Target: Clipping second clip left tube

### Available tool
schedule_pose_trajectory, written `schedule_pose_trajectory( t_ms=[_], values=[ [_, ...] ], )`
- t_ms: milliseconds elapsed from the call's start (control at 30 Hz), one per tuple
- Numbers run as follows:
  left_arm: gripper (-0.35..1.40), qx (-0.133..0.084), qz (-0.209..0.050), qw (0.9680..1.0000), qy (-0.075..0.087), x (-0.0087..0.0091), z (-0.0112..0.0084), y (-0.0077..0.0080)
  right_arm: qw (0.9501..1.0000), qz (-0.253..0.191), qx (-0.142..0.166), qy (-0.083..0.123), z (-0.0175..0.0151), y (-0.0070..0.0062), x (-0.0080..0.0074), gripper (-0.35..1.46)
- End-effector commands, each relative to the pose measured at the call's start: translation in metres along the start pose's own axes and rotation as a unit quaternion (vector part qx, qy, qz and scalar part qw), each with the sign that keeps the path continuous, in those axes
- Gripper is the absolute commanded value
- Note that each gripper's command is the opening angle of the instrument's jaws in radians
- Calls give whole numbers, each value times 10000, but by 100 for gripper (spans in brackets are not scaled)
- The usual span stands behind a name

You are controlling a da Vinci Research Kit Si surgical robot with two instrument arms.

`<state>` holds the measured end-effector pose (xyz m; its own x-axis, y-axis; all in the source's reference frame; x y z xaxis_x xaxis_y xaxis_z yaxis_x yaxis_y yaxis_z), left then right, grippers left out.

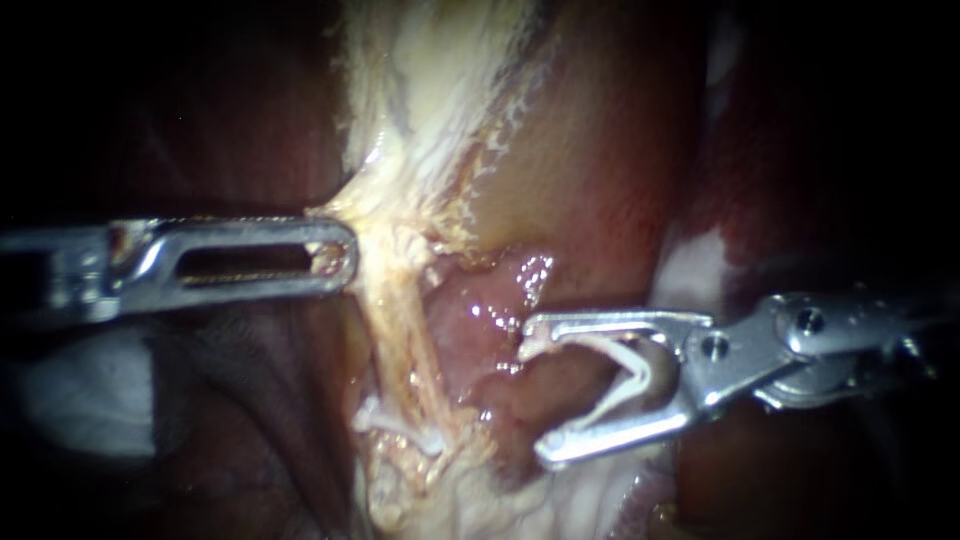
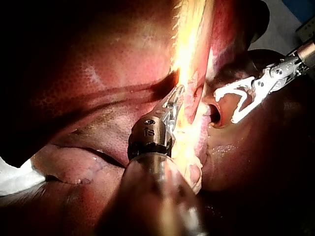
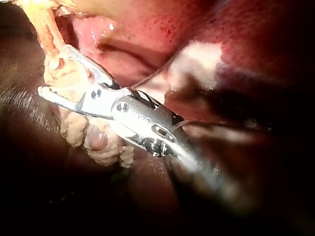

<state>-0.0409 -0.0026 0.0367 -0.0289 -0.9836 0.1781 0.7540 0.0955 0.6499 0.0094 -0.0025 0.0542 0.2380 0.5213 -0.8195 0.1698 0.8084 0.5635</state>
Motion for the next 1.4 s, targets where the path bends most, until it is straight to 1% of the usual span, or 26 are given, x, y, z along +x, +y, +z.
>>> schedule_pose_trajectory(
  t_ms=[33, 100, 300, 467, 633, 767, 1033, 1400],
  values=[
    [-35, -6, -1, 10000, -1, 0, -1, 1, 10000, 23, 18, -14, 5, 1, -3, 59],
    [-35, -5, 0, 10000, 0, 0, -1, 1, 10000, 61, 40, -9, 18, 4, -9, 59],
    [-35, -5, 1, 10000, -2, 1, -1, 1, 9998, 154, 133, -85, 52, 13, -29, 59],
    [-35, -8, 0, 10000, -5, 2, -2, 0, 9996, 228, 151, -115, 69, 20, -42, 59],
    [-35, -11, 0, 10000, -8, 4, -3, -1, 9995, 247, 153, -115, 79, 27, -50, 59],
    [-35, -15, -2, 10000, -11, 5, -5, -4, 9994, 276, 154, -112, 85, 31, -50, 59],
    [-35, -19, -3, 10000, -16, 6, -5, -6, 9994, 274, 196, -99, 102, 35, -47, 59],
    [-35, -20, -4, 10000, -17, 6, -5, -7, 9988, 301, 372, -83, 125, 36, -48, 59]
  ],
)
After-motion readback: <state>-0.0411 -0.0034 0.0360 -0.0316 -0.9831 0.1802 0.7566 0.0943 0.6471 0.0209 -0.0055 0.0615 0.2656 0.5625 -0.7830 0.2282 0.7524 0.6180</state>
